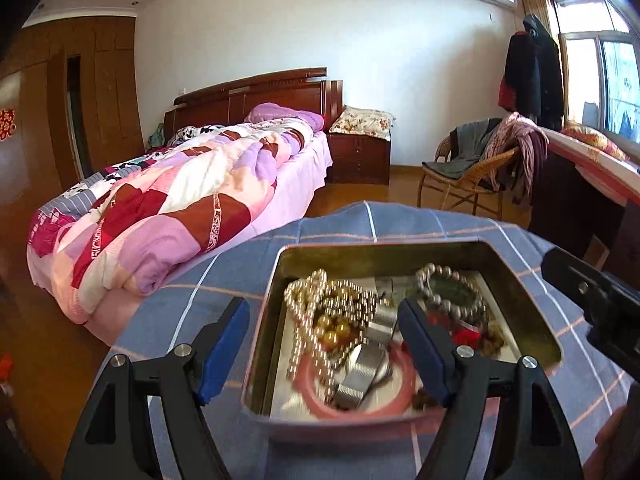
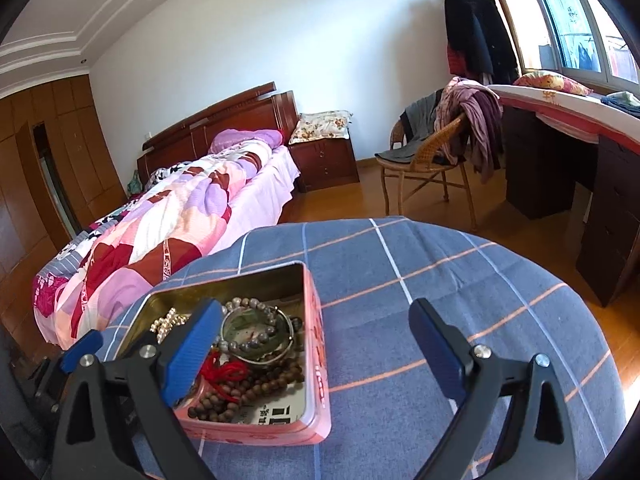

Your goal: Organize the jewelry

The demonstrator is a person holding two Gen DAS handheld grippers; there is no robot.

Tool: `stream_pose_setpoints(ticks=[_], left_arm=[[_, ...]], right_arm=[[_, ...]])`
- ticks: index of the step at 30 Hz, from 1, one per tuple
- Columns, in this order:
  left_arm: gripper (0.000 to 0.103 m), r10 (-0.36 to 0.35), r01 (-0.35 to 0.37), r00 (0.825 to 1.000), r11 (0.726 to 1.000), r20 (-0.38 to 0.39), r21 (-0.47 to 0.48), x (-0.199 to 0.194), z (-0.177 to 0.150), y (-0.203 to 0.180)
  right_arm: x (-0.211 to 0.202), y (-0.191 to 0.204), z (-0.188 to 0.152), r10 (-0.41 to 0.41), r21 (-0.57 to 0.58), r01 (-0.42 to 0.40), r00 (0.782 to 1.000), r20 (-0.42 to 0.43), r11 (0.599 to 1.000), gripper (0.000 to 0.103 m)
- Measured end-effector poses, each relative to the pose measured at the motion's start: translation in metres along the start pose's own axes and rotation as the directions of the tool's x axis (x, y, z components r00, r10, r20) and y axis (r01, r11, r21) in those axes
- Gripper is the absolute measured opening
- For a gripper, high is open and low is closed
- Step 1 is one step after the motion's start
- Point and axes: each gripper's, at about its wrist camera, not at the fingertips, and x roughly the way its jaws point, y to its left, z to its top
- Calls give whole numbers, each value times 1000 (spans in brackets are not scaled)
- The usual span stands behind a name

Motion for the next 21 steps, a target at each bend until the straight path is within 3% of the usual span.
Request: stream_pose_setpoints(ticks=[15,21], left_arm=[[77,20,-20,1000,999,-7,-37,-45,-23,5],[77,19,-19,1000,1000,14,-15,-63,-28,-2]], right_arm=[[-39,6,-27,-64,-91,69,997,52,993,97],[-54,-8,-28,-38,-7,38,997,63,999,97]])
